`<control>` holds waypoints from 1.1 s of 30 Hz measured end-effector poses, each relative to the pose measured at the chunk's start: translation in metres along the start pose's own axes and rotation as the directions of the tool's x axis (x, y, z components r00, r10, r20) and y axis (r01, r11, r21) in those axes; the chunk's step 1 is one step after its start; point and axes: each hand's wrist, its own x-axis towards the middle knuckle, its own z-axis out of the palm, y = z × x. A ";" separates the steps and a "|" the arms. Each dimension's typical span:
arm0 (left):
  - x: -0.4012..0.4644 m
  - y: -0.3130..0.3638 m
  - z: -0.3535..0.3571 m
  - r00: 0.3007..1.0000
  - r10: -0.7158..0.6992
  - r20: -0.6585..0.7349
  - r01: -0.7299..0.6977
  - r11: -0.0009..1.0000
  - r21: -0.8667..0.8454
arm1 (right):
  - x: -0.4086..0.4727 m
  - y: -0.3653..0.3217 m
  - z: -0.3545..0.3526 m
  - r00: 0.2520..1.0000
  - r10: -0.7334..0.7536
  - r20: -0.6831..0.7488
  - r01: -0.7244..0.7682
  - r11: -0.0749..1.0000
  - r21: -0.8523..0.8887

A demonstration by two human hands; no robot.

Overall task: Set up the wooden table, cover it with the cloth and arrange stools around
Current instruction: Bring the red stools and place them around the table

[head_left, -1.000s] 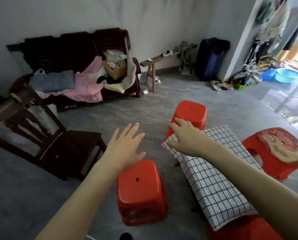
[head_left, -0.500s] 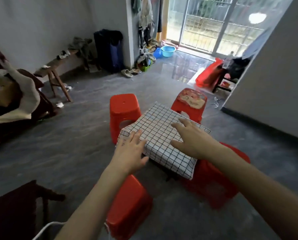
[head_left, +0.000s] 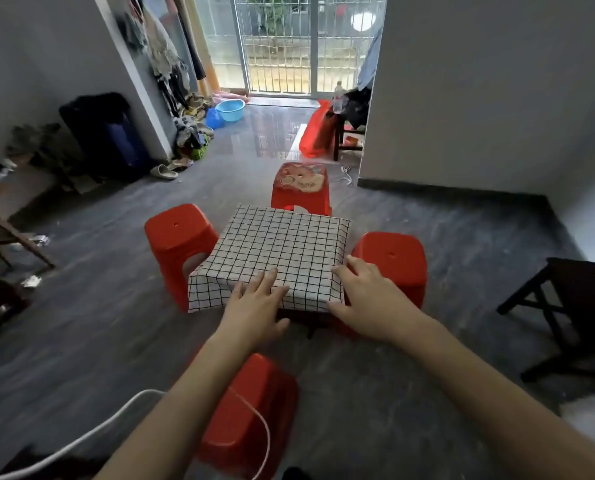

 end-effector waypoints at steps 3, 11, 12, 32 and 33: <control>-0.028 -0.011 0.021 1.000 -0.018 0.021 0.020 0.996 -0.081 | -0.027 0.001 0.030 0.998 0.030 0.064 -0.031 0.999 0.021; -0.095 -0.066 0.046 0.985 -0.077 0.153 0.087 0.994 -0.060 | -0.049 -0.039 0.062 0.985 0.070 0.158 -0.083 0.993 0.080; -0.099 -0.070 0.050 0.985 -0.066 0.159 0.079 0.994 -0.072 | -0.046 -0.046 0.063 0.987 0.069 0.142 -0.081 0.994 0.079; -0.105 -0.271 0.260 0.913 0.106 0.394 -0.028 0.980 -0.199 | 0.035 -0.188 0.285 0.895 0.323 0.308 -0.365 0.927 0.087; -0.105 -0.277 0.281 0.901 0.108 0.420 -0.029 0.981 -0.191 | 0.035 -0.188 0.307 0.886 0.327 0.329 -0.372 0.925 0.082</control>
